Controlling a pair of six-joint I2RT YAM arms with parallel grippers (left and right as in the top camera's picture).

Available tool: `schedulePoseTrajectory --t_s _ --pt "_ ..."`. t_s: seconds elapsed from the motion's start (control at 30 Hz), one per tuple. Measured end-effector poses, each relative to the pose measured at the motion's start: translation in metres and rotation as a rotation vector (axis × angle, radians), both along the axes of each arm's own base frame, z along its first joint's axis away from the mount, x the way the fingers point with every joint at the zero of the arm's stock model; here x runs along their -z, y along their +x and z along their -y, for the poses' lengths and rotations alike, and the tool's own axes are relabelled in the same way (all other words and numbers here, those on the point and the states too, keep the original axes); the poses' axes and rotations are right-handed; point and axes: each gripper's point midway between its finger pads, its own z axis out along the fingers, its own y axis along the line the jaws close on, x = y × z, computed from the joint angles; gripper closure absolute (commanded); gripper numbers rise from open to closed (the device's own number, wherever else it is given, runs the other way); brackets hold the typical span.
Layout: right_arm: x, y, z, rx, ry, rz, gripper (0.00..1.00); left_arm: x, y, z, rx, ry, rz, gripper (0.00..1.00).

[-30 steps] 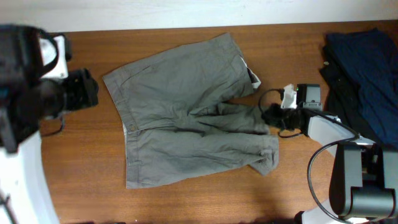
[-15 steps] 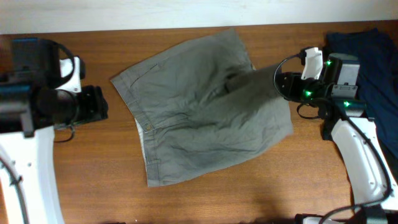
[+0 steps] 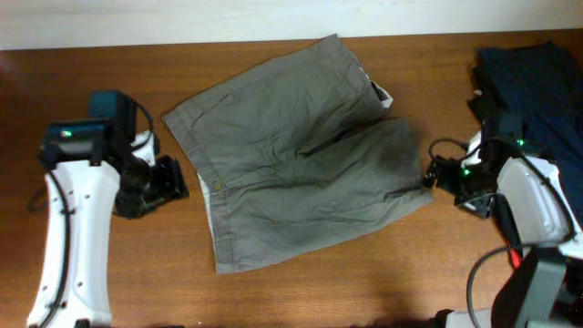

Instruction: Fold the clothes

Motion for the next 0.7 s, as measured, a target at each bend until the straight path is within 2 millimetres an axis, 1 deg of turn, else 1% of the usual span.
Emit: schedulePoseTrajectory --t_s 0.03,0.1,0.13,0.2,0.23,0.27,0.3,0.33,0.37,0.4,0.43,0.5,0.53,0.6,0.63,0.7 --pt "0.008 -0.006 -0.005 0.003 0.028 -0.034 0.14 0.010 -0.003 0.002 -0.006 -0.015 -0.021 0.37" --pt "0.018 -0.011 -0.012 0.000 0.065 -0.049 0.16 0.025 -0.004 0.006 -0.019 -0.034 -0.036 0.37" --pt "0.026 -0.011 -0.017 0.000 0.093 -0.043 0.19 0.034 -0.004 0.006 -0.025 -0.039 -0.042 0.37" --pt "0.032 -0.010 -0.021 -0.003 0.112 -0.027 0.24 0.052 -0.014 0.009 -0.040 -0.050 -0.087 0.37" --pt "0.036 -0.001 -0.020 -0.005 0.108 0.019 0.27 0.061 -0.020 0.009 -0.046 -0.054 -0.112 0.38" --pt "0.040 0.005 -0.020 -0.006 0.108 0.052 0.31 0.066 -0.024 0.010 -0.050 -0.056 -0.127 0.40" --pt "0.042 0.010 -0.019 -0.009 0.106 0.079 0.38 0.071 -0.027 0.010 -0.055 -0.059 -0.139 0.40" --pt "0.046 0.015 -0.019 -0.010 0.103 0.111 0.42 0.078 -0.033 0.011 -0.063 -0.060 -0.163 0.40" --pt "0.049 0.020 -0.019 -0.004 0.104 0.141 0.47 0.081 -0.036 0.011 -0.066 -0.060 -0.171 0.40" --pt "0.054 0.022 -0.020 -0.004 0.110 0.168 0.50 0.085 -0.037 0.011 -0.068 -0.060 -0.175 0.40" --pt "0.059 0.024 -0.025 -0.001 0.132 0.200 0.55 0.088 -0.039 0.012 -0.069 -0.060 -0.179 0.40" --pt "0.059 0.028 -0.030 0.003 0.162 0.244 0.62 0.093 -0.041 0.013 -0.061 -0.059 -0.185 0.40" --pt "0.060 0.029 -0.033 0.004 0.180 0.258 0.73 0.095 -0.041 0.015 -0.053 -0.058 -0.183 0.40" --pt "0.060 0.029 -0.037 0.007 0.208 0.269 0.82 0.096 -0.040 0.020 -0.033 -0.056 -0.175 0.37" --pt "0.060 0.029 -0.039 0.007 0.217 0.270 0.89 0.097 -0.037 0.023 -0.016 -0.056 -0.160 0.37" --pt "0.057 0.030 -0.045 -0.012 0.253 0.283 0.94 0.098 -0.034 0.031 0.009 -0.052 -0.142 0.37"
